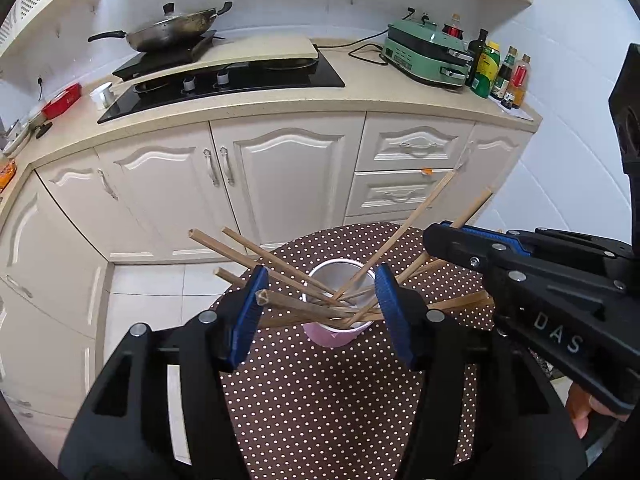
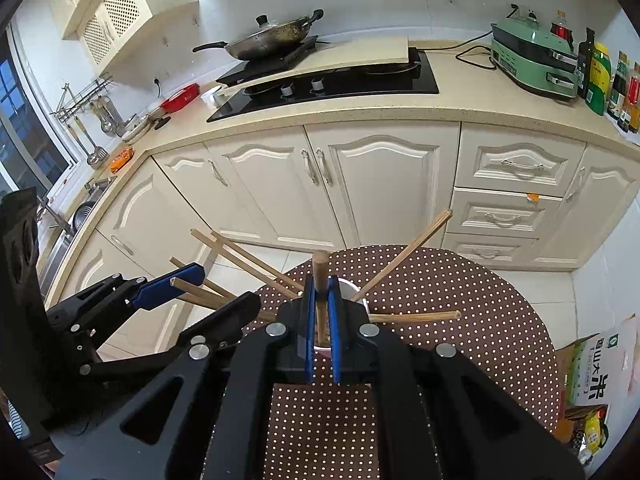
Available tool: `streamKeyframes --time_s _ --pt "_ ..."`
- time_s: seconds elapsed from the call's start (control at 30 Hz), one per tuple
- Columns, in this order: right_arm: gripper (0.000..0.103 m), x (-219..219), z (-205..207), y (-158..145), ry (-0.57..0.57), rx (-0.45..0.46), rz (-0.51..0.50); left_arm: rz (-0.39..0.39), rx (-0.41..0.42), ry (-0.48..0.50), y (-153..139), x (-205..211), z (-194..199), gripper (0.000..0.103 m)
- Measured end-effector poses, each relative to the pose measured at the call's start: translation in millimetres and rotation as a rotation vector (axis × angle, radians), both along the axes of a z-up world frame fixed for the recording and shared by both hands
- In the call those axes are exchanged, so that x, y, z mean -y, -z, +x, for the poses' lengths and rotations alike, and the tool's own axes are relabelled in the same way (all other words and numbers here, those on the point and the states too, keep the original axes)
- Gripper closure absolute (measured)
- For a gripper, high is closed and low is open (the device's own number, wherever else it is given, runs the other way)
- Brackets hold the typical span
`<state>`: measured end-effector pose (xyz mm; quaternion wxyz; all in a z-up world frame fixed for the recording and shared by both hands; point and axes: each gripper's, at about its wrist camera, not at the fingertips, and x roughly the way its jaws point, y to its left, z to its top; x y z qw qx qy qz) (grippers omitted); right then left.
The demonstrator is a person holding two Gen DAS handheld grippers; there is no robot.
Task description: Organize utensils
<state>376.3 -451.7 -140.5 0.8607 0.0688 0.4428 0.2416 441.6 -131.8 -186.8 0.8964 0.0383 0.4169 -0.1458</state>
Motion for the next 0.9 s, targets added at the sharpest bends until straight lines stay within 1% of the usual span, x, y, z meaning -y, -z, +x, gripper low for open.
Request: streamKeyframes --time_s 0.13,0.23,0.43,0.5,0.53,0.7,0.83,0.9 --pt "0.098 2 1 1 -0.002 -0.002 0.01 0.002 0.009 -0.015 -4 -4 -4 0.047" --pt "0.098 2 0 3 -0.007 -0.006 0.01 -0.024 0.023 -0.034 -12 -9 -8 0.043" --pt "0.097 -2 -2 7 -0.028 -0.012 0.012 -0.04 0.061 -0.085 -29 -24 -18 0.041" --pt "0.097 -4 -3 10 -0.042 -0.019 0.011 -0.039 0.073 -0.108 -34 -31 -22 0.036" --pt "0.096 -5 -4 11 -0.047 -0.022 0.009 -0.032 0.078 -0.117 -35 -33 -24 0.036" --pt "0.094 -14 -9 20 -0.074 -0.036 0.0 0.0 0.067 -0.16 -32 -44 -32 0.036" --pt "0.094 -20 -11 26 -0.112 -0.051 -0.025 0.001 0.049 -0.188 -26 -50 -41 0.034" --pt "0.094 -19 -13 28 -0.113 -0.053 -0.029 -0.003 0.041 -0.196 -24 -52 -44 0.034"
